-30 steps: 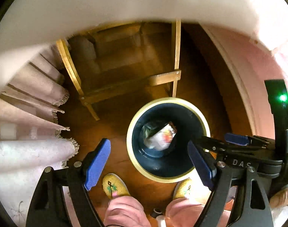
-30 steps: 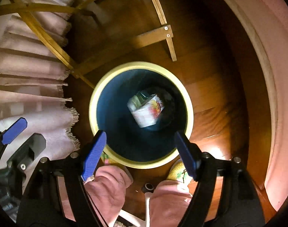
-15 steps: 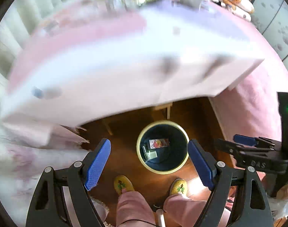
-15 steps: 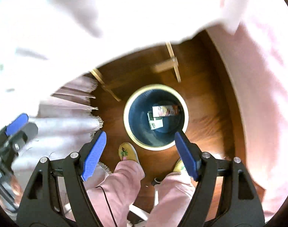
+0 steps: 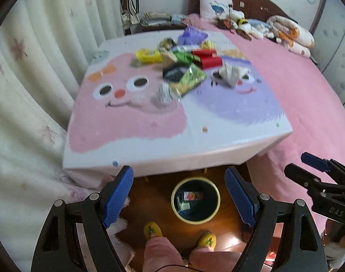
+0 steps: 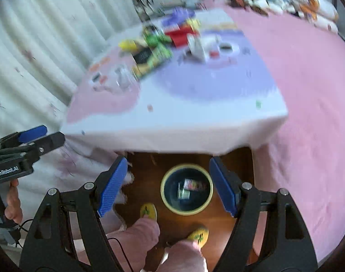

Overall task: Collect trash
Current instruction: 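Move both tools back over the table toward the plastic bottle, then grasp the clear plastic bottle with the left tool while the right tool grasps the green cracker packet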

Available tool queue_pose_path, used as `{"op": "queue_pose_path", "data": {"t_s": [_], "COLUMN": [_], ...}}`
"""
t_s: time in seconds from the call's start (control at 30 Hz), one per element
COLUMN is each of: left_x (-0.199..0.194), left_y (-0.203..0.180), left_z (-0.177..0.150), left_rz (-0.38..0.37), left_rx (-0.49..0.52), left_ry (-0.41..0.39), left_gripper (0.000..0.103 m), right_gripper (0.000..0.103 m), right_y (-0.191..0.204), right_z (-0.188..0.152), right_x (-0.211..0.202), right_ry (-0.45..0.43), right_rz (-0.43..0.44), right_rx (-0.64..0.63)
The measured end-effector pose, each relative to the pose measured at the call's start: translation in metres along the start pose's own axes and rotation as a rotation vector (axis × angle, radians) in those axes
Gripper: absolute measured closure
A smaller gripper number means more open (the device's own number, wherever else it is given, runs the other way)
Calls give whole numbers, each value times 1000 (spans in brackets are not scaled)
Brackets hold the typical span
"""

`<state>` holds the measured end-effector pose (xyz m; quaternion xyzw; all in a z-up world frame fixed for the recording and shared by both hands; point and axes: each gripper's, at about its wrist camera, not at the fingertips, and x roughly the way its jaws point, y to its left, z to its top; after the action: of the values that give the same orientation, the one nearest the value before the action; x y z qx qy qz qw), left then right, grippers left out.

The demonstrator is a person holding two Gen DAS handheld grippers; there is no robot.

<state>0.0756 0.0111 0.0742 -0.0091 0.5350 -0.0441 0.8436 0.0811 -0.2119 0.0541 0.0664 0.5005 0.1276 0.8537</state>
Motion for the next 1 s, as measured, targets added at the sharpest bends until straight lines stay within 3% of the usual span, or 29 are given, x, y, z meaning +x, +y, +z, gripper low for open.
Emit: {"op": "queue_pose_path", "data": {"t_s": [0.13, 0.37, 0.53, 0.67, 0.87, 1.0], "left_x": [-5, 28, 85, 141, 219, 261], "left_y": [1, 23, 45, 59, 62, 61], "left_z": [23, 73, 114, 146, 171, 181], "left_rz": [2, -16, -72, -118, -180, -222], "left_rx": [7, 53, 116, 235, 419, 511], "left_ry": [-14, 7, 67, 150, 259, 323], "left_gripper": [18, 18, 18, 18, 18, 25], "right_gripper": [30, 36, 39, 40, 41, 41], "right_y": [1, 2, 0, 1, 0, 0], "right_z": [29, 65, 93, 111, 120, 118], "right_x": [-9, 32, 77, 120, 175, 203], "right_ry": [-2, 43, 68, 97, 133, 143], "right_rz": [52, 70, 41, 15, -5, -23], "right_rx": [28, 63, 146, 247, 441, 548]}}
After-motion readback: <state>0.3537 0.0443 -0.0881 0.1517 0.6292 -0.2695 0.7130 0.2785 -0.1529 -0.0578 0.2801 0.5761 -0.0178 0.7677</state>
